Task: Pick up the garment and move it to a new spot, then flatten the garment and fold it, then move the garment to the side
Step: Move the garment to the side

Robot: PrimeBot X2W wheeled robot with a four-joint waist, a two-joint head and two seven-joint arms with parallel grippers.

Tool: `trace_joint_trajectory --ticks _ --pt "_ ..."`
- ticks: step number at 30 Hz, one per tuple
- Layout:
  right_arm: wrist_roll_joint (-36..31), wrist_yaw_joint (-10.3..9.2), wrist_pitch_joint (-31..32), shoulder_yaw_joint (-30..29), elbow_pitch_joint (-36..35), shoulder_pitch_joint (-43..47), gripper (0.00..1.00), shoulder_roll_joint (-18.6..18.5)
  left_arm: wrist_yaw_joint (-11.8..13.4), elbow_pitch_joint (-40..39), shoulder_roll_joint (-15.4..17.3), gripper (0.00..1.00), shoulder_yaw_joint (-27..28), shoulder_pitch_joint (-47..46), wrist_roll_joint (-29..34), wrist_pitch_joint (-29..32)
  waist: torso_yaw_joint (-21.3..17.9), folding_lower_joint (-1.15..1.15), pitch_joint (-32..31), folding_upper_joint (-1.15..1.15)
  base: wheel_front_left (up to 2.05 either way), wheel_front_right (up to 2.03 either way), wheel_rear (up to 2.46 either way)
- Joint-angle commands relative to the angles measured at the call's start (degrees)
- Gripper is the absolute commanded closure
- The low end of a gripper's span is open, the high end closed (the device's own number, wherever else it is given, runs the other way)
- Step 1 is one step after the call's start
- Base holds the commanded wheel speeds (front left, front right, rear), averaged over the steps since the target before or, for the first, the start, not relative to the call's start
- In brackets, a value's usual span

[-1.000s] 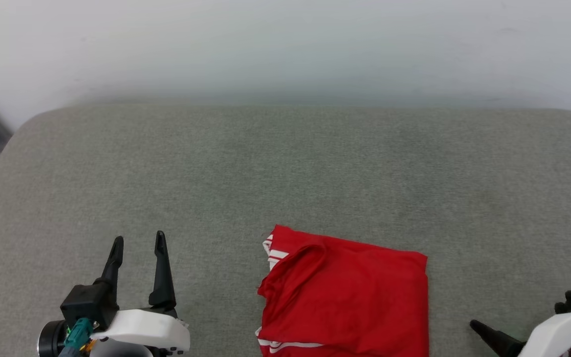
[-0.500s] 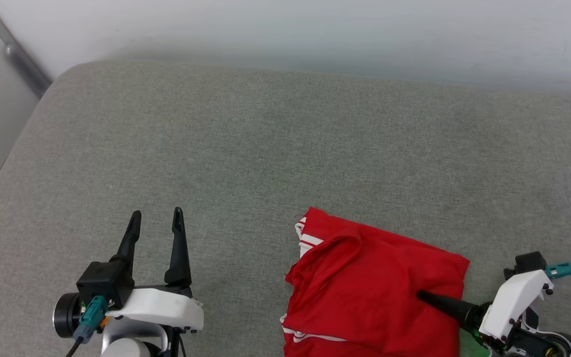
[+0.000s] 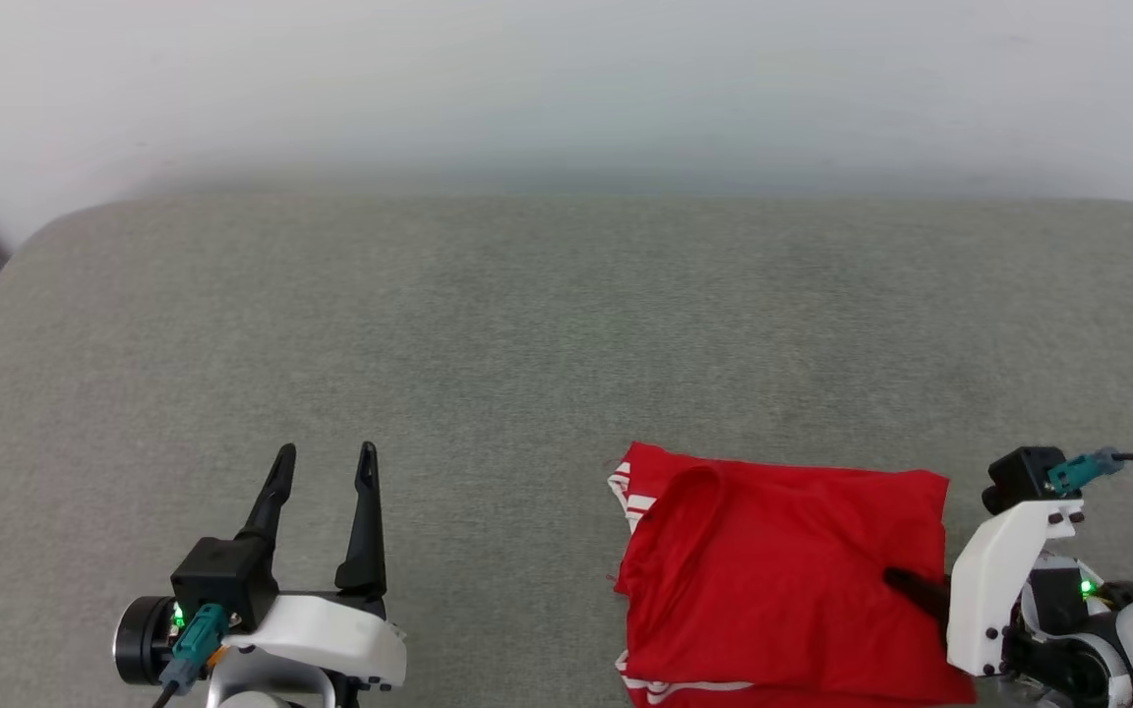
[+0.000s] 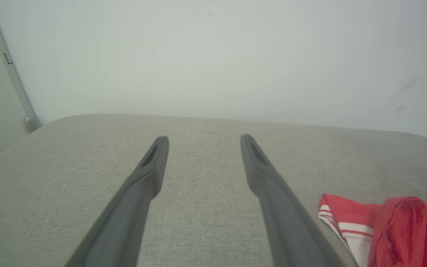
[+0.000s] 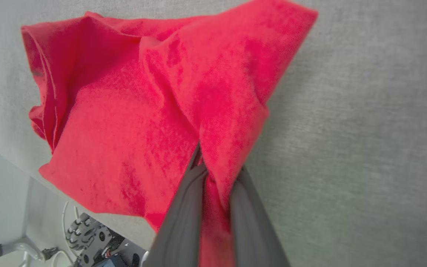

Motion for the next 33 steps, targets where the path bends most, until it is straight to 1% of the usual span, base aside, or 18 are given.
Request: trace_joint_trajectory --ticks 1,3,6,9,11,16,19,21,25,29,32,33 --pt "-1.27 -0.07 0.03 0.93 -0.6 -1.26 1.0 -1.45 0.02 -0.15 -0.11 0.0 -0.25 0.34 0.37 -0.19 -3.63 0.0 -0.77 0.0 0.0 0.0 0.0" --pt "-4.43 -0.07 0.64 3.6 -1.55 -2.65 1.0 -3.68 -0.07 -0.28 -0.2 0.0 -0.26 0.29 0.23 -0.2 -6.7 0.0 -0.4 0.0 0.0 0.0 0.0" --pt "-7.97 -0.07 1.09 6.21 -1.73 -5.23 1.0 -7.04 -0.96 -0.17 -0.62 0.0 -0.94 -1.07 0.33 -0.21 -10.77 0.0 1.01 0.0 0.0 0.0 0.0" --pt "-9.17 -0.06 0.24 7.89 -0.82 -8.7 1.0 -8.59 -1.32 -0.35 -0.51 0.0 -1.19 -3.08 1.07 -0.21 -14.89 0.0 3.6 0.0 0.0 0.0 0.0" --pt "-10.6 -0.08 -1.59 8.37 0.64 -11.54 1.0 -10.14 -1.58 -0.72 -0.32 0.0 -1.55 -4.83 1.71 -0.03 -17.13 0.0 6.02 0.0 0.0 0.0 0.0" --pt "-13.1 -0.08 -9.87 8.6 5.99 -18.76 1.0 -11.33 -2.92 -1.51 0.74 0.0 -2.23 -11.24 3.4 1.35 -20.49 0.0 12.63 0.0 0.0 0.0 0.0" --pt "-14.64 -0.09 -14.49 7.58 10.4 -22.91 1.0 -12.02 -3.51 -2.24 1.13 0.0 -2.76 -14.8 4.53 2.42 -21.47 0.0 16.45 0.0 0.0 0.0 0.0" --pt "-16.06 -0.09 -17.65 6.26 13.74 -25.86 1.0 -13.47 -3.65 -3.05 1.3 0.0 -3.36 -17.24 5.44 3.09 -21.5 0.0 18.99 0.0 0.0 0.0 0.0" --pt "-17.66 -0.08 -22.76 2.14 20.42 -30.78 1.0 -15.74 -4.13 -4.49 1.32 0.0 -4.46 -21.92 7.3 4.48 -20.29 0.0 24.02 0.0 0.0 0.0 0.0" --pt "-19.3 -0.09 -27.62 -2.28 25.87 -34.75 1.0 -17.58 -4.68 -4.88 1.13 0.0 -5.14 -25.57 8.41 4.99 -19.17 0.0 27.77 0.0 0.0 0.0 0.0" --pt "-20.28 -0.08 -31.19 -5.1 29.72 -36.99 1.0 -17.55 -4.8 -5.49 1.27 0.0 -5.38 -27.35 9.05 5.38 -18.69 0.0 30.02 0.0 0.0 0.0 0.0" --pt "-20.89 -0.08 -32.1 -6.02 31.39 -37.6 1.0 -16.98 -4.84 -5.64 1.45 0.0 -5.43 -27.72 9.17 5.54 -18.61 0.0 30.66 0.0 0.0 0.0 0.0"
